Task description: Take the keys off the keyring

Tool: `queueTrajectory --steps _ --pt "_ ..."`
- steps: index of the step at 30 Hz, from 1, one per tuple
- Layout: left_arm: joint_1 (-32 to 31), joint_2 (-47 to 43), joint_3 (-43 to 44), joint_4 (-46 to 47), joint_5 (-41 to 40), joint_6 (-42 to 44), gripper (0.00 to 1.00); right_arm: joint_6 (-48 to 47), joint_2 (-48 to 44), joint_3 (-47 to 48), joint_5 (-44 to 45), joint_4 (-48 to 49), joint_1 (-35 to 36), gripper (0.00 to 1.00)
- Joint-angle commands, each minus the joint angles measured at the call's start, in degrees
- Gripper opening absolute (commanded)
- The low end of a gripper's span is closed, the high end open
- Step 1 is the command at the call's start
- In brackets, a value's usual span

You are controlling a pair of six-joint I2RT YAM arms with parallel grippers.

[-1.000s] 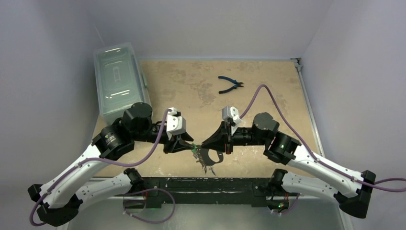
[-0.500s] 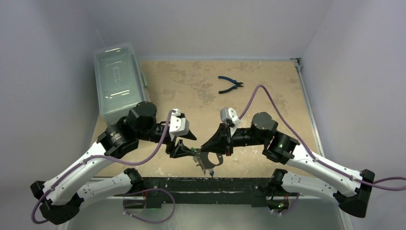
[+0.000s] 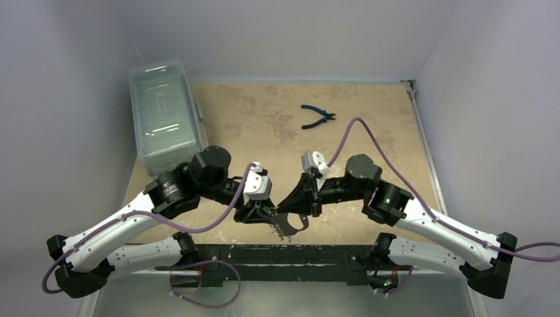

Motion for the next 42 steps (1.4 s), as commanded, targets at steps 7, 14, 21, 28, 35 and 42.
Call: queueTrajectory --steps 7,14,21,28,35,42 --pt "-0.7 -5.1 6.0 -5.0 -5.1 -0.9 0.20 -0.7 -2.6 2.8 4.3 0.5 -0.2 0.00" --pt "-0.7 -5.7 5.6 -3.9 -5.7 -2.0 0.12 0.0 -3.8 2.2 6.5 1.1 -0.2 0.00" --pt "-0.7 -5.7 4.0 -4.1 -8.0 -1.4 0.01 1.5 -4.6 1.4 7.8 1.4 -0.2 0.00" --pt "-0.7 -5.5 3.4 -5.3 -10.7 -0.9 0.00 4.8 -5.9 0.3 11.0 4.5 -0.2 0.00" --pt "-0.7 -6.6 2.2 -3.1 -14.0 -1.0 0.00 7.8 -6.4 -0.4 14.0 5.6 -0.2 0.00" --pt "-0.7 -9.6 0.3 0.4 -19.5 -2.0 0.00 9.6 -7.2 -0.8 17.8 5.6 -0.2 0.00"
